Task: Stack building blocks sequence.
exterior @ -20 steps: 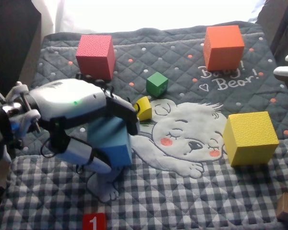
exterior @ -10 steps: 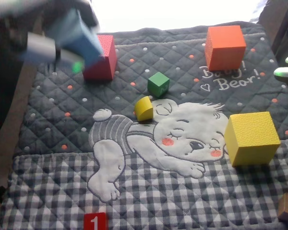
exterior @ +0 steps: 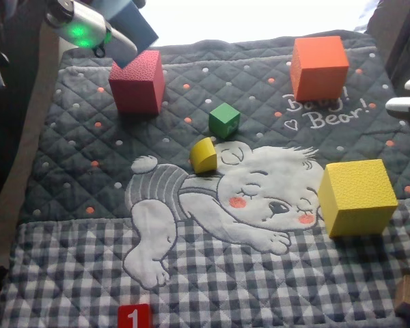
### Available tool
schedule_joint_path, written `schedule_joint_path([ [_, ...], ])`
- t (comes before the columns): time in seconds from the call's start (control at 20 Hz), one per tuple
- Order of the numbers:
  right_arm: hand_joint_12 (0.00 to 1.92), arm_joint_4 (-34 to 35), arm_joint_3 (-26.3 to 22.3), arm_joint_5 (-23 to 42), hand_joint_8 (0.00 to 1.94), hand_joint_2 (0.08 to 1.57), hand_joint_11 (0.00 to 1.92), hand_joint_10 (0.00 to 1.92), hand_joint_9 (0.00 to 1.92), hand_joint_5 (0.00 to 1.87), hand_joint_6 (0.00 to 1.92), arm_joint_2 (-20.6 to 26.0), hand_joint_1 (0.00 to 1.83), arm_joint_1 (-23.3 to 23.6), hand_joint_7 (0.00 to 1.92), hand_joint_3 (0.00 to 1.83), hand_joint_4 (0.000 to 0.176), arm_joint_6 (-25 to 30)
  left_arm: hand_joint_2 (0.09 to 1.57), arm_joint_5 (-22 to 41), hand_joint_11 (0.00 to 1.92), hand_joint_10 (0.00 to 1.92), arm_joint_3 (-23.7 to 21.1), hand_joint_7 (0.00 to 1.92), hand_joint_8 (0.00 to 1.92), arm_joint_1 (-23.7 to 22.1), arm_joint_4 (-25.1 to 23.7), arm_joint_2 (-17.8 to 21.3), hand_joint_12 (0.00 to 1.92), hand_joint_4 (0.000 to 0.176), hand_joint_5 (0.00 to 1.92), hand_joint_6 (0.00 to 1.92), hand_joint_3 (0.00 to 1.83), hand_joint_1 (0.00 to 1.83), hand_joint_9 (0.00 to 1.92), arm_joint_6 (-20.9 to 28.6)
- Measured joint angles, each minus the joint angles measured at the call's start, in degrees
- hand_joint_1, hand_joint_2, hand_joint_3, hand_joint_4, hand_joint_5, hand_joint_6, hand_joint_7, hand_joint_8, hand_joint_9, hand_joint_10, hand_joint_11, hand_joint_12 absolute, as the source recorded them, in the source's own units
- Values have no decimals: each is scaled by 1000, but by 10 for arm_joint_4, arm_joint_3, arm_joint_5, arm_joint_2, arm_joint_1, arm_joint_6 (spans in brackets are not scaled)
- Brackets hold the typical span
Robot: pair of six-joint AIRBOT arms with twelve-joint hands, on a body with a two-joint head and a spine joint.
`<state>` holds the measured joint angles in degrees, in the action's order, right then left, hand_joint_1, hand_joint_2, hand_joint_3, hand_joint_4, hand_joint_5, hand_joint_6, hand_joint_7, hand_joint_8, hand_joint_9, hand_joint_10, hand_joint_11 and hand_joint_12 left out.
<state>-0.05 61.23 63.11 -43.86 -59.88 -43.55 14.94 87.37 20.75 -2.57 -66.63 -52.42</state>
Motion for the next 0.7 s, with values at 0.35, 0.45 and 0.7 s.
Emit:
schedule_joint_path([
  [0.35, 25, 0, 3, 0, 5, 1276, 388, 7, 335, 360, 0, 0, 558, 0, 338, 3, 124, 0, 1059, -53, 880, 1085, 33, 1035, 887, -3, -10, -30, 1126, 0, 1101, 567, 0, 1391, 1076, -2],
  [0.45, 24, 0, 3, 0, 0, 1273, 388, 3, 330, 352, 0, 0, 555, 0, 328, 1, 132, 0, 1078, -53, 854, 1010, 37, 1039, 1064, -4, -10, -33, 1337, 0, 1091, 572, 1, 1304, 1001, -2],
  [0.7, 22, 0, 3, 0, 5, 1264, 397, 6, 343, 361, 2, -1, 556, 0, 338, 0, 129, 0, 978, -55, 535, 803, 40, 777, 390, -4, -11, -39, 1394, 0, 872, 16, 0, 1138, 695, -2],
])
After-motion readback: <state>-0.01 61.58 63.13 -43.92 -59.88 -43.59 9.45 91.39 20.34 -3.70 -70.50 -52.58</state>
